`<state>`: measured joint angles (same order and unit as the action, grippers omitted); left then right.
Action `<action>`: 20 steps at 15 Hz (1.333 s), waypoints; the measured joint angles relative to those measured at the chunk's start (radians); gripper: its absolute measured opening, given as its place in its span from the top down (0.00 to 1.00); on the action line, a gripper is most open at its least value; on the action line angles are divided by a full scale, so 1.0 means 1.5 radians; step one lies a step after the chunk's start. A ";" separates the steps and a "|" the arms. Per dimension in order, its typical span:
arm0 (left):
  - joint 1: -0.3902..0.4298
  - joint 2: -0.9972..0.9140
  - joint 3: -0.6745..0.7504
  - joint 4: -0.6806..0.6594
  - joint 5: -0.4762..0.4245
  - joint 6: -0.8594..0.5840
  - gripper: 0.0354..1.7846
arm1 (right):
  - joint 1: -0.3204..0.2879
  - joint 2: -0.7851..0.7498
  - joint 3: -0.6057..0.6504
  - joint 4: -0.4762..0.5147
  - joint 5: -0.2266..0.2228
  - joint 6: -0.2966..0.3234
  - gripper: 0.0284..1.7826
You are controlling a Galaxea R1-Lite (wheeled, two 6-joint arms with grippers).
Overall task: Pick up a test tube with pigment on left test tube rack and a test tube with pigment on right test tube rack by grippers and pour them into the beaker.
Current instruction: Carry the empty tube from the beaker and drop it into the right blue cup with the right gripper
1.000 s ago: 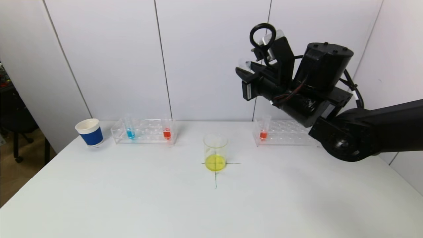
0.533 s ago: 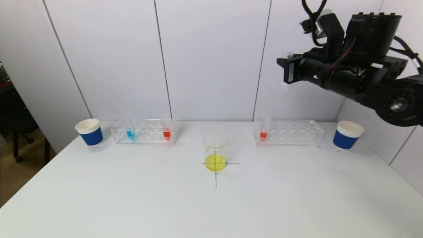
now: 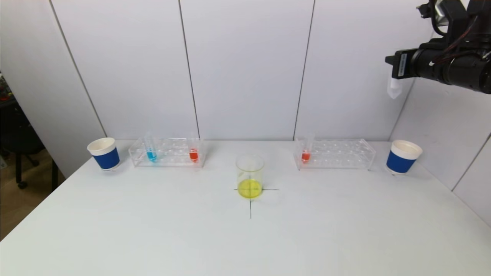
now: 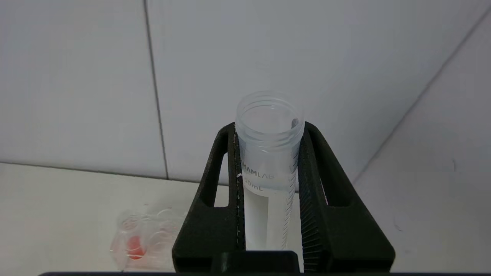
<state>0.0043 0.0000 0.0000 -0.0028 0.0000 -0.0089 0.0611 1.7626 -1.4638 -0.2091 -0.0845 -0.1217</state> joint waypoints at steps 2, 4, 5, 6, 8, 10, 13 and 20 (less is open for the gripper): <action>0.000 0.000 0.000 0.000 0.000 0.000 0.01 | -0.036 0.004 -0.005 0.008 0.002 0.007 0.75; 0.000 0.000 0.000 0.000 0.000 0.000 0.01 | -0.069 0.011 -0.010 0.009 0.006 0.020 0.75; 0.000 0.000 0.000 0.000 0.000 0.000 0.01 | -0.084 0.015 -0.011 0.009 0.006 0.024 0.75; 0.000 0.000 0.000 0.000 0.000 0.000 0.01 | -0.098 0.019 -0.011 0.009 0.006 0.026 0.75; 0.000 0.000 0.000 0.000 0.000 0.000 0.01 | -0.126 0.030 -0.014 0.008 0.010 0.030 0.75; 0.000 0.000 0.000 0.000 0.000 0.000 0.01 | -0.147 0.042 -0.016 0.007 0.017 0.052 0.75; 0.000 0.000 0.000 0.000 0.000 0.000 0.01 | -0.167 0.065 -0.017 -0.004 0.018 0.067 0.75; 0.000 0.000 0.000 0.000 0.000 0.000 0.01 | -0.182 0.126 -0.023 -0.010 0.016 0.101 0.75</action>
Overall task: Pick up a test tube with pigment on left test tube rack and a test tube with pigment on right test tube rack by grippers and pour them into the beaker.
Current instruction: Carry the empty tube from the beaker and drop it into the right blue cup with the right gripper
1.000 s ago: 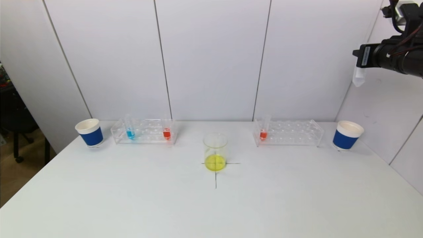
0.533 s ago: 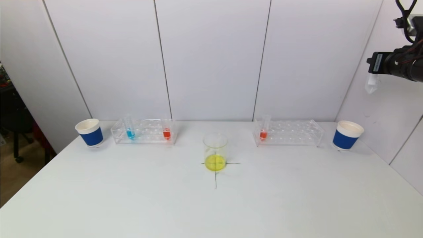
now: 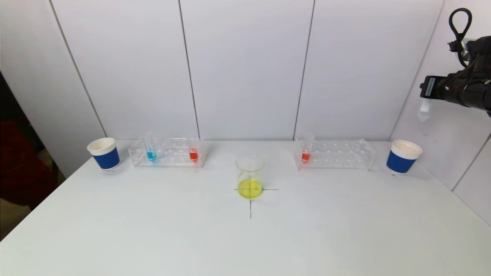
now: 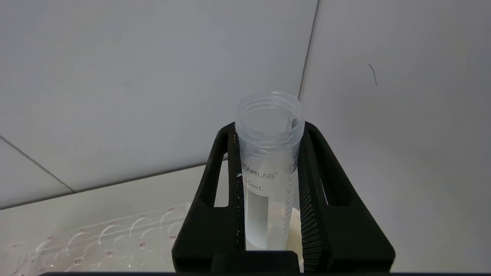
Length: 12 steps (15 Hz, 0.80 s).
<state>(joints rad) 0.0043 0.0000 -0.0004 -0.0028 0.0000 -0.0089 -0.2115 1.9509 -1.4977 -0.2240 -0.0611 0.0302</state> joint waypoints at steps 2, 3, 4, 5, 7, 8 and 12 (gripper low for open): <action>0.000 0.000 0.000 0.000 0.000 0.000 0.01 | -0.001 0.019 0.000 -0.012 -0.001 0.011 0.75; 0.000 0.000 0.000 0.000 0.000 0.000 0.01 | -0.001 0.028 0.000 -0.030 0.000 0.019 0.75; 0.000 0.000 0.000 0.000 0.000 0.000 0.01 | -0.004 0.038 0.001 -0.051 0.002 0.025 0.75; 0.000 0.000 0.000 0.000 0.000 0.000 0.01 | -0.006 0.049 0.002 -0.065 0.002 0.029 0.75; 0.000 0.000 0.000 0.000 0.000 0.000 0.01 | -0.012 0.070 0.002 -0.074 0.002 0.035 0.75; 0.000 0.000 0.000 0.000 0.000 0.000 0.01 | -0.015 0.079 0.002 -0.075 0.002 0.039 0.75; 0.000 0.000 0.000 0.000 0.000 0.000 0.01 | -0.030 0.109 0.000 -0.079 0.002 0.045 0.75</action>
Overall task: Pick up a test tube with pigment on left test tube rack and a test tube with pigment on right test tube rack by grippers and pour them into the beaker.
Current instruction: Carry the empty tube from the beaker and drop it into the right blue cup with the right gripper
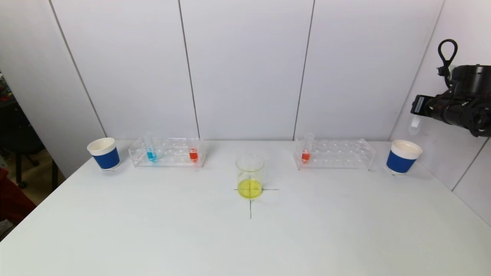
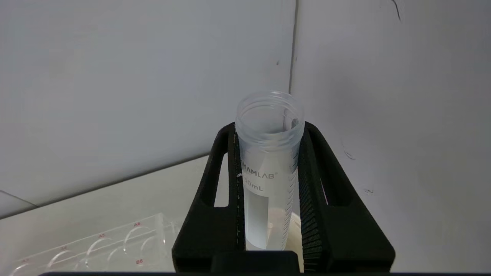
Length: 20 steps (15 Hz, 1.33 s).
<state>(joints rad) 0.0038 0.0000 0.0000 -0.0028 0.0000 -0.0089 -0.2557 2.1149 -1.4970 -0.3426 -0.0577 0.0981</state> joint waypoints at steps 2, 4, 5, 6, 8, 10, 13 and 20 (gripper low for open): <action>0.000 0.000 0.000 0.000 0.000 0.000 0.01 | -0.006 0.013 0.003 -0.013 0.000 0.001 0.75; 0.000 0.000 0.000 0.000 0.000 0.000 0.01 | -0.010 0.022 0.007 -0.016 0.001 0.001 0.75; 0.000 0.000 0.000 0.000 0.000 0.000 0.01 | -0.010 0.025 0.010 -0.017 0.001 0.001 0.75; 0.000 0.000 0.000 0.000 0.000 0.000 0.01 | -0.010 0.027 0.015 -0.017 0.003 0.001 0.75; 0.000 0.000 0.000 0.000 0.000 0.000 0.01 | -0.010 0.030 0.022 -0.018 0.010 0.002 0.75; 0.000 0.000 0.000 0.000 0.000 0.000 0.01 | -0.010 0.032 0.035 -0.034 0.013 0.003 0.75; 0.000 0.000 0.000 0.000 0.000 0.000 0.01 | -0.010 0.036 0.062 -0.084 0.012 0.001 0.75; 0.000 0.000 0.000 0.000 0.000 0.000 0.01 | -0.011 0.045 0.106 -0.105 0.013 0.002 0.75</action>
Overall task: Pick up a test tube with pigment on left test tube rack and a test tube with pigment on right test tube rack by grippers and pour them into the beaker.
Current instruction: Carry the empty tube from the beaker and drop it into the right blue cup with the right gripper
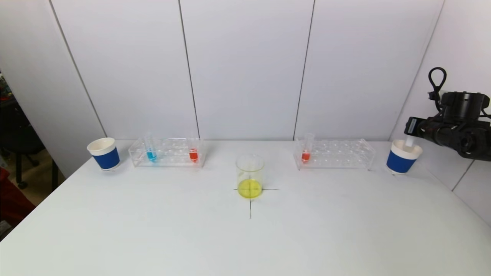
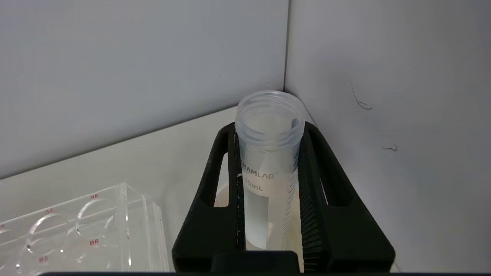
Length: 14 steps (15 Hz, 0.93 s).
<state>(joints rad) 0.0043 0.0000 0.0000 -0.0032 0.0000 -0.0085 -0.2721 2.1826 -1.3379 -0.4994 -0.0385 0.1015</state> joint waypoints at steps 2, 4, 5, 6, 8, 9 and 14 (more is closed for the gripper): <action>0.000 0.000 0.000 0.000 0.000 0.000 0.01 | 0.000 0.002 0.016 -0.022 0.000 0.000 0.75; 0.000 0.000 0.000 0.000 0.000 0.000 0.01 | 0.000 0.005 0.035 -0.045 0.000 -0.001 0.75; 0.000 0.000 0.000 0.000 0.000 0.000 0.01 | 0.000 0.006 0.043 -0.048 0.000 -0.001 0.75; 0.000 0.000 0.000 0.000 0.000 0.000 0.01 | 0.000 0.006 0.047 -0.048 0.000 -0.001 0.75; 0.000 0.000 0.000 0.000 0.000 0.000 0.01 | 0.001 0.006 0.057 -0.049 0.000 -0.001 0.75; 0.000 0.000 0.000 0.000 0.000 0.000 0.01 | 0.001 0.007 0.062 -0.051 0.000 0.000 0.75; 0.000 0.000 0.000 0.000 0.000 0.000 0.01 | 0.000 0.007 0.082 -0.078 0.000 -0.001 0.75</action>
<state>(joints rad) 0.0043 0.0000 0.0000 -0.0028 0.0000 -0.0089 -0.2717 2.1923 -1.2147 -0.6162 -0.0383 0.1004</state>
